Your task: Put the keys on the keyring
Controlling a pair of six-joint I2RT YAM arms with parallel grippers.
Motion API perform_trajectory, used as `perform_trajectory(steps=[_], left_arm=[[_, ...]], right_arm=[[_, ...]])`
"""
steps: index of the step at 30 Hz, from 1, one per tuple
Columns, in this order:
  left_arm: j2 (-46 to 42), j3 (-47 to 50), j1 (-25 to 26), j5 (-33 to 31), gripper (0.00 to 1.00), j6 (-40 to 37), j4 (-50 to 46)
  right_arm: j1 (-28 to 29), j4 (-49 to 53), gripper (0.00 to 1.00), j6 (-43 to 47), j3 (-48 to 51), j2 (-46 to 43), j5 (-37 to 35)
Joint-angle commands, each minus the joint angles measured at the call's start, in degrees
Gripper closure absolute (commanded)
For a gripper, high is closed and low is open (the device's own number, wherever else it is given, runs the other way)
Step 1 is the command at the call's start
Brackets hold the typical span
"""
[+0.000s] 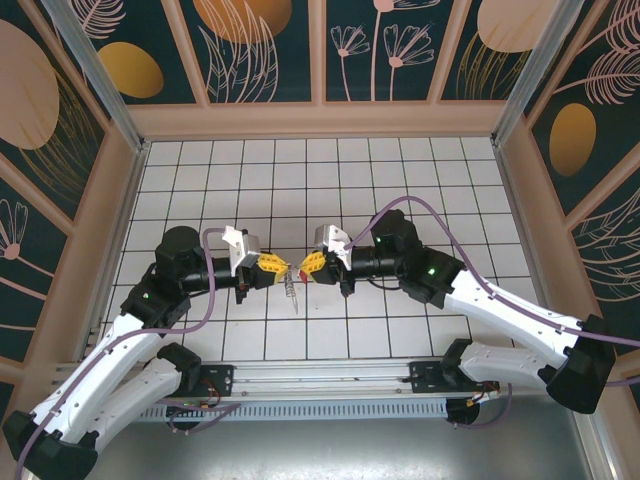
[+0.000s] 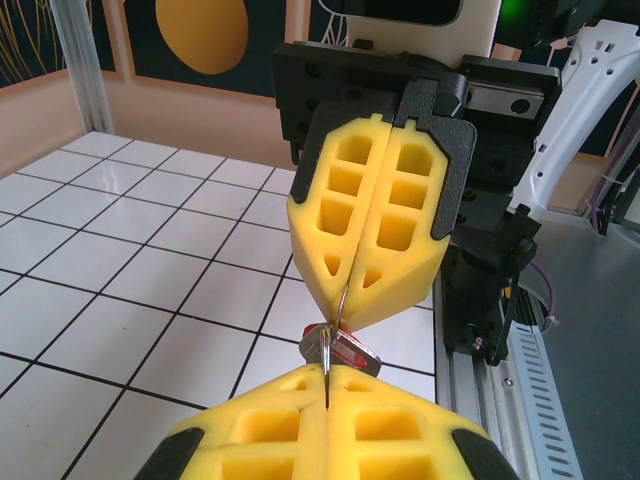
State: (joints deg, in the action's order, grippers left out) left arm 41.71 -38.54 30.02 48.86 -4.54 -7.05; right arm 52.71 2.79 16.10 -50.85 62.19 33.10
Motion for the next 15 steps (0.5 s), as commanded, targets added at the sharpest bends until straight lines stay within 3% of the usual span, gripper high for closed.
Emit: perform_trajectory(steps=[1, 9, 15], left_arm=[[-0.5, 0.0, 0.3, 0.8, 1.0, -1.3, 1.8], [-0.3, 0.0, 0.3, 1.3, 1.0, -1.6, 1.6], [-0.2, -0.1, 0.3, 3.3, 1.0, -1.6, 1.4]], right_arm=[[-0.6, -1.9, 1.0, -0.4, 0.0, -0.2, 0.9], [-0.6, -0.2, 1.0, 1.1, 0.5, -1.0, 2.0], [-0.4, 0.7, 1.0, 2.0, 0.2, -1.0, 6.7]])
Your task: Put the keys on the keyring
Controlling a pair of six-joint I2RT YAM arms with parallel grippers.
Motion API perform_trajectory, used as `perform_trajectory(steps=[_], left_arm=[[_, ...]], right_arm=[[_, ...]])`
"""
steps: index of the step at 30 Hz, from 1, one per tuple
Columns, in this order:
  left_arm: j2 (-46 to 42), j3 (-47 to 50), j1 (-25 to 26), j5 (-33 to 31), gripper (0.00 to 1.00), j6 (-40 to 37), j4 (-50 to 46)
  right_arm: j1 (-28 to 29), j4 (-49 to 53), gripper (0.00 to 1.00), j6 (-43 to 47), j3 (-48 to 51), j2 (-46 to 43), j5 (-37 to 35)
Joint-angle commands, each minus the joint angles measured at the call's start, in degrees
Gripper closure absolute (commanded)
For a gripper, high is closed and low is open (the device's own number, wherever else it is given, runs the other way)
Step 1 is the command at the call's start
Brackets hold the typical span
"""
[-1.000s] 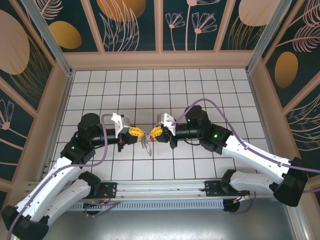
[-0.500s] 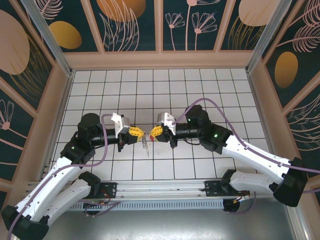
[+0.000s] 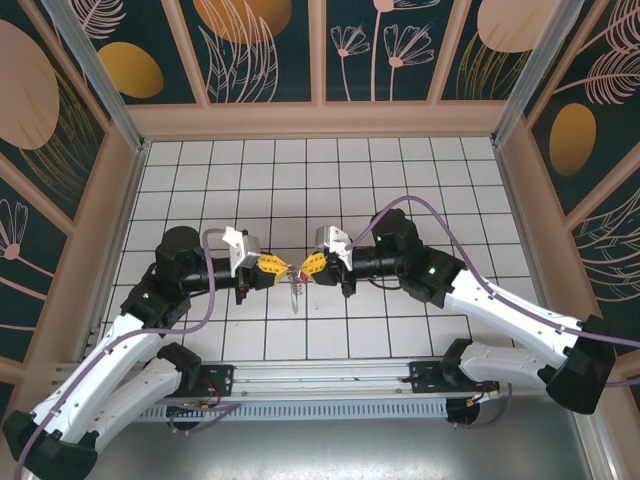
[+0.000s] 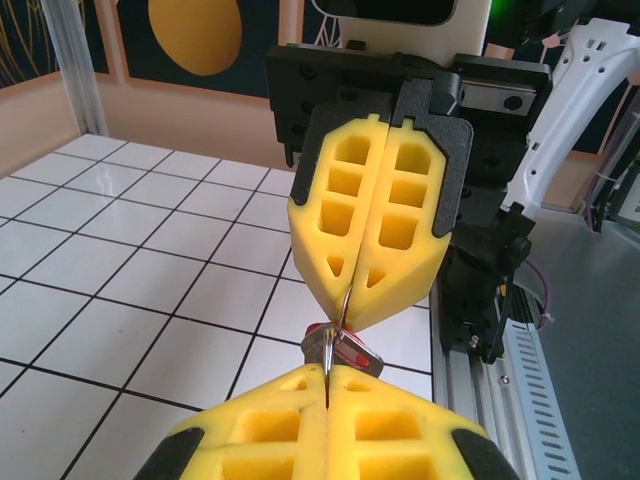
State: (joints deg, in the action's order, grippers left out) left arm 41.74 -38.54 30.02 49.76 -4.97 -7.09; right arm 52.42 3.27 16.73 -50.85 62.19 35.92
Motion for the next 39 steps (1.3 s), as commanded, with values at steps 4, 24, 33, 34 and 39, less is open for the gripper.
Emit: perform_trajectory(steps=[4, 24, 33, 34, 39], left_arm=[[-1.7, 0.3, 0.3, 4.4, 1.0, -0.7, 2.1], [-0.5, 1.0, 0.3, 11.6, 1.0, 3.0, 3.5], [-1.5, 1.6, 0.3, 11.6, 1.0, 2.3, 3.2], [-1.7, 1.7, 0.3, 11.5, 1.0, 2.3, 3.3], [-2.0, 1.8, 0.3, 11.6, 1.0, 2.2, 3.3]], right_arm=[[0.2, 1.7, 1.0, 1.4, 0.1, -1.9, 4.0], [0.7, -2.0, 1.0, 0.6, 3.5, -3.6, 9.8], [0.8, -2.7, 1.0, 0.2, 1.8, -1.5, 10.1], [0.7, -2.6, 1.0, 0.4, 1.7, -1.3, 10.1], [0.8, -2.6, 1.0, 0.4, 1.3, -1.0, 9.5]])
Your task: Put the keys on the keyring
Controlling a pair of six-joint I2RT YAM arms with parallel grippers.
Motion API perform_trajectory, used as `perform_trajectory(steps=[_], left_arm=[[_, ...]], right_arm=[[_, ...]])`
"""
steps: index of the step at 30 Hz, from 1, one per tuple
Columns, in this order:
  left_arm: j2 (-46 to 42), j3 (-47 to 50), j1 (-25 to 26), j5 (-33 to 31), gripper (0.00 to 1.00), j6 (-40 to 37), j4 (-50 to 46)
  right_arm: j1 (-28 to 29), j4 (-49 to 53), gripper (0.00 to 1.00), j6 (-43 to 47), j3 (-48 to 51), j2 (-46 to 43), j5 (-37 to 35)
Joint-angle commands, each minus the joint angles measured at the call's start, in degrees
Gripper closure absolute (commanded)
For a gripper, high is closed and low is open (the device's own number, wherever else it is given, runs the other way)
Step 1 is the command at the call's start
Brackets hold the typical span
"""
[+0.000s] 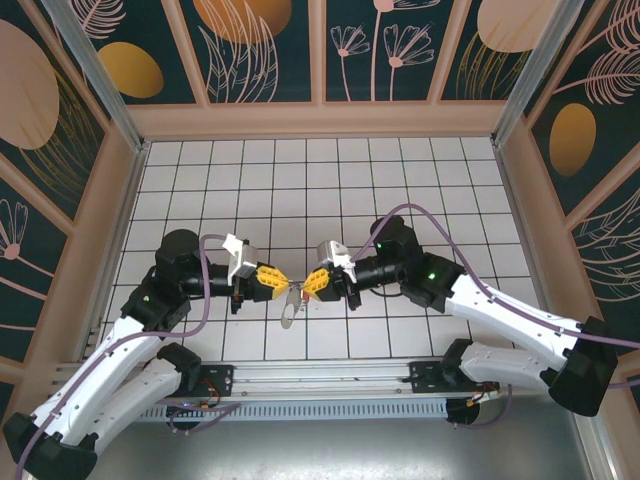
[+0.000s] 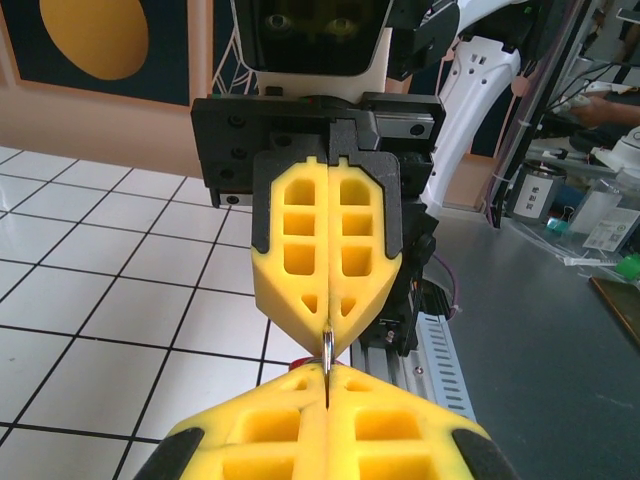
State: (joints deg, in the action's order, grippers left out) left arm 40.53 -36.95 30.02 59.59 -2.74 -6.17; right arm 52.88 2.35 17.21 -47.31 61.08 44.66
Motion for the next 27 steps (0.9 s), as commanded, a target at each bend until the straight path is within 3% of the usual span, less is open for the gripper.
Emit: perform_trajectory(steps=[1, 27], left_arm=[[-0.8, 0.1, 0.2, 1.8, 1.0, -0.1, 2.4], [0.0, 0.1, 0.2, 1.5, 1.0, -0.3, 2.7]], right_arm=[[0.2, -1.6, 1.0, -0.1, -2.3, 0.1, 0.6], [0.2, -2.4, 1.0, -0.1, -3.8, 1.0, 1.4]])
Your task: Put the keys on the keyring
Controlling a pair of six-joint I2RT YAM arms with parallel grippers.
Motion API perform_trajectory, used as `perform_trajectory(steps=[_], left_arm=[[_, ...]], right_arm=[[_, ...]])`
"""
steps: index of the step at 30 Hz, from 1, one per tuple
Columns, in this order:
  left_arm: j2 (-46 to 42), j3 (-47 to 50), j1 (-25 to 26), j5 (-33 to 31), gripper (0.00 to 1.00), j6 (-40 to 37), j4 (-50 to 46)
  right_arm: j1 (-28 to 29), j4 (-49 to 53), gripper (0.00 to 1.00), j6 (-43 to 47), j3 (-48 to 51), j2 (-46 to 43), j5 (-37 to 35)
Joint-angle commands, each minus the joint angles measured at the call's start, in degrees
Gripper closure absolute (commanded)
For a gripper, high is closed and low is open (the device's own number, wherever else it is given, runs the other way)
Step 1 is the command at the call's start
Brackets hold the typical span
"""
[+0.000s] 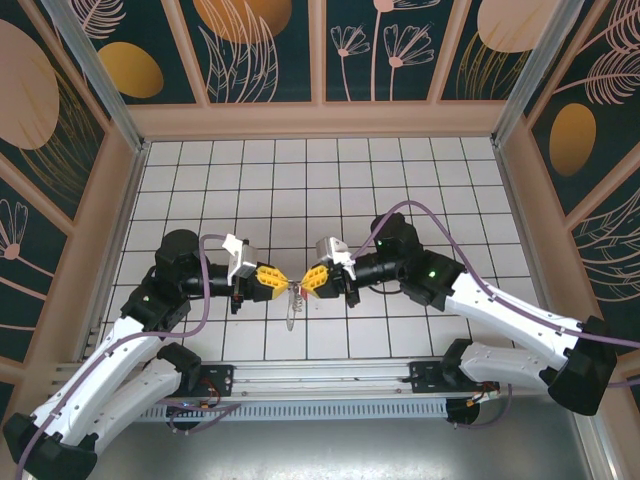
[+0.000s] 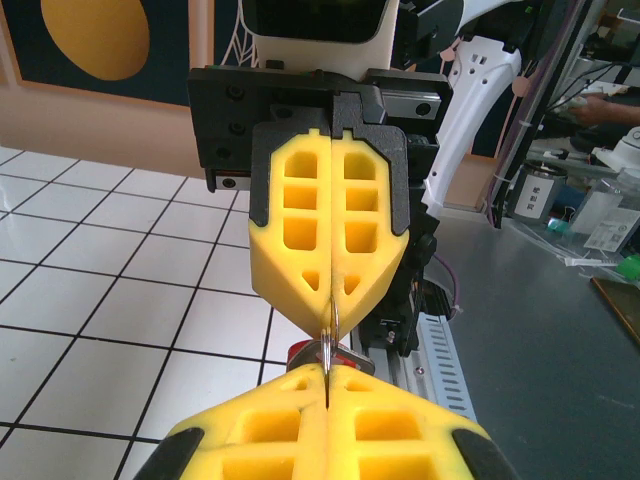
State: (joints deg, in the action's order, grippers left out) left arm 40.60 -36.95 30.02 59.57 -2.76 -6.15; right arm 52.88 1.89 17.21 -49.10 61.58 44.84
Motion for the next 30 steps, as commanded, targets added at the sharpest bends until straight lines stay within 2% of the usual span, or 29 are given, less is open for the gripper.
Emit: perform_trajectory(steps=[1, 30], left_arm=[[-0.1, 0.0, 0.3, 1.5, 1.0, -0.3, 2.7], [-0.6, 0.1, 0.3, 0.7, 1.0, -0.6, 2.5]], right_arm=[[0.2, -1.9, 1.0, -0.1, -2.1, 0.6, 1.2], [-0.7, -0.1, 1.0, -1.3, 0.1, -2.0, -2.9]])
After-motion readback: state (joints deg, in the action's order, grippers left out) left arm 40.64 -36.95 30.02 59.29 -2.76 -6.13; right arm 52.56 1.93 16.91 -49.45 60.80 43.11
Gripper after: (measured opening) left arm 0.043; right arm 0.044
